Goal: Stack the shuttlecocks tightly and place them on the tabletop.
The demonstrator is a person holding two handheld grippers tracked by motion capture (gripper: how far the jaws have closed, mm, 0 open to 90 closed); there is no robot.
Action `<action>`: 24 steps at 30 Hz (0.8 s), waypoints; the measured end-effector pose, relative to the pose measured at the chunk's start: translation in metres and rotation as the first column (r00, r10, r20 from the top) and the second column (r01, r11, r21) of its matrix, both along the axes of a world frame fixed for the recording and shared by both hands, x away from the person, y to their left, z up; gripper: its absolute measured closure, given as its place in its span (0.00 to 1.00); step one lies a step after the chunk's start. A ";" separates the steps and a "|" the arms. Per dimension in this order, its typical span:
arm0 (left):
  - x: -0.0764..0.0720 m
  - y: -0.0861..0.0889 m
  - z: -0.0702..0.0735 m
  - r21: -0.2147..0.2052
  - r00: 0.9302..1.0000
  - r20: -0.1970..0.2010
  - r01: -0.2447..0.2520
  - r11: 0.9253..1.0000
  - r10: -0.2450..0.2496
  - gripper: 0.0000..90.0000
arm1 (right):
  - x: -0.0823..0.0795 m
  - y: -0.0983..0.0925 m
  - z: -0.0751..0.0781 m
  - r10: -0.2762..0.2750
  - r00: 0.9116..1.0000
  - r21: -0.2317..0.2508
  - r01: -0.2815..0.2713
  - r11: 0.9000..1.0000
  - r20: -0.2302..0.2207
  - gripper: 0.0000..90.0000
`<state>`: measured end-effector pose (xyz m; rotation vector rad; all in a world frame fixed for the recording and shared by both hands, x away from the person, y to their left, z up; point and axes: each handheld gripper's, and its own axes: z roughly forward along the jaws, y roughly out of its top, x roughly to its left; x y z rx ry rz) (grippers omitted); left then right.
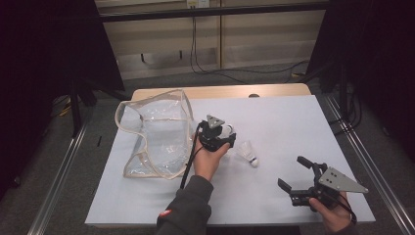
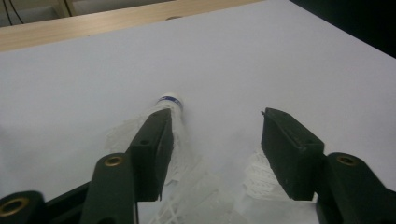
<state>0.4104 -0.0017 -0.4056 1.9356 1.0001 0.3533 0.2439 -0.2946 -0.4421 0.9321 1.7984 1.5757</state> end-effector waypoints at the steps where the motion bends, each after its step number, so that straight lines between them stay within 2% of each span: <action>1: -0.001 0.000 0.001 0.007 1.000 -0.009 -0.002 1.000 0.002 0.42 | 0.000 0.000 0.000 0.002 1.000 0.000 -0.002 1.000 0.001 0.01; 3: -0.005 -0.001 0.003 -0.006 1.000 -0.013 0.018 1.000 -0.018 0.40 | 0.000 0.000 0.000 0.003 1.000 -0.002 -0.003 1.000 0.004 0.01; 5: -0.009 -0.002 0.006 -0.013 1.000 0.000 0.031 0.999 -0.031 0.38 | 0.000 0.000 0.000 0.002 1.000 -0.002 -0.002 1.000 0.000 0.01; 8: -0.015 -0.004 0.010 -0.027 0.998 -0.009 0.062 0.998 -0.062 0.30 | 0.001 -0.001 0.000 -0.001 1.000 -0.005 0.001 1.000 0.001 0.01; 11: -0.022 -0.007 0.013 -0.025 0.994 -0.014 0.107 0.994 -0.107 0.26 | 0.001 -0.001 0.000 0.000 1.000 -0.005 0.000 1.000 0.001 0.01; 13: -0.028 -0.008 0.013 -0.052 0.992 -0.008 0.128 0.990 -0.128 0.23 | 0.001 -0.001 0.000 -0.001 1.000 -0.008 0.001 1.000 0.001 0.01; 14: -0.030 -0.007 0.013 -0.050 0.990 -0.005 0.139 0.989 -0.139 0.22 | 0.001 -0.001 0.000 -0.002 1.000 -0.009 0.002 1.000 0.001 0.01; 18: -0.037 -0.004 0.011 -0.060 0.986 -0.012 0.164 0.985 -0.165 0.19 | 0.001 -0.001 -0.001 -0.006 1.000 -0.012 0.006 1.000 -0.005 0.01; 20: -0.040 -0.003 0.009 -0.079 0.983 -0.021 0.181 0.980 -0.184 0.16 | 0.002 0.000 -0.001 -0.002 1.000 -0.010 0.002 1.000 -0.006 0.01; 24: -0.046 -0.001 0.006 -0.089 0.976 -0.024 0.215 0.973 -0.218 0.12 | 0.002 0.002 0.000 -0.002 1.000 -0.014 0.002 1.000 -0.005 0.01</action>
